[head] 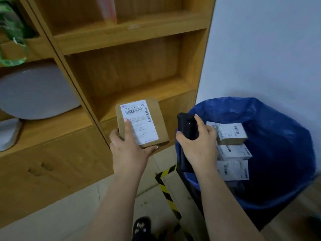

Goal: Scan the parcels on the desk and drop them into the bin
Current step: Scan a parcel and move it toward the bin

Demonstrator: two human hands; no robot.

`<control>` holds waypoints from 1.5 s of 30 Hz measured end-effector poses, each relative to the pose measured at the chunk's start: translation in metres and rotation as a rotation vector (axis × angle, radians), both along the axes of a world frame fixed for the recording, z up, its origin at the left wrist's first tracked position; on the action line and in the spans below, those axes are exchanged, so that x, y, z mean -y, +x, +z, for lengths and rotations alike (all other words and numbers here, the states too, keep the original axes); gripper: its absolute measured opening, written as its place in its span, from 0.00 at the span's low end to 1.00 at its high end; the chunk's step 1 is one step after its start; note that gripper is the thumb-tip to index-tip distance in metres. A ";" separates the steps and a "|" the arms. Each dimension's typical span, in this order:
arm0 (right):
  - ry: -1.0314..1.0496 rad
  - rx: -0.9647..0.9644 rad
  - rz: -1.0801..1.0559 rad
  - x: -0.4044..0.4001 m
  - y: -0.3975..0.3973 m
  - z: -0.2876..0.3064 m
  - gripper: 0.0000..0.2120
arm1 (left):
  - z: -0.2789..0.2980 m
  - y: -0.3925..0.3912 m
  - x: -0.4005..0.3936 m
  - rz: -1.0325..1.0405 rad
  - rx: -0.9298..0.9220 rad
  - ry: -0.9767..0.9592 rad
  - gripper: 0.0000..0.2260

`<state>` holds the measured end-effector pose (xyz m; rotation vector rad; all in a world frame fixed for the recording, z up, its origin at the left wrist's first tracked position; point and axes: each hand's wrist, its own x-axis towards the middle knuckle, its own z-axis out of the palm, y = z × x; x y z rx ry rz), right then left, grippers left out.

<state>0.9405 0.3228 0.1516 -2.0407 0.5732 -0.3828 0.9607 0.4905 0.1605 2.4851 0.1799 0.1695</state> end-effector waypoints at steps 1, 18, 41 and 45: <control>0.005 -0.005 -0.040 0.009 0.010 -0.003 0.36 | -0.003 0.016 0.010 -0.039 -0.001 -0.007 0.52; 0.108 -0.139 -0.988 0.130 0.048 -0.021 0.35 | -0.047 0.185 0.224 -1.130 -0.131 0.146 0.54; 0.454 -0.457 -1.401 0.158 0.023 -0.165 0.36 | -0.199 0.180 0.340 -1.619 -0.276 0.560 0.55; 0.501 -0.501 -1.415 0.155 0.039 -0.188 0.36 | -0.223 0.191 0.343 -1.649 -0.299 0.627 0.55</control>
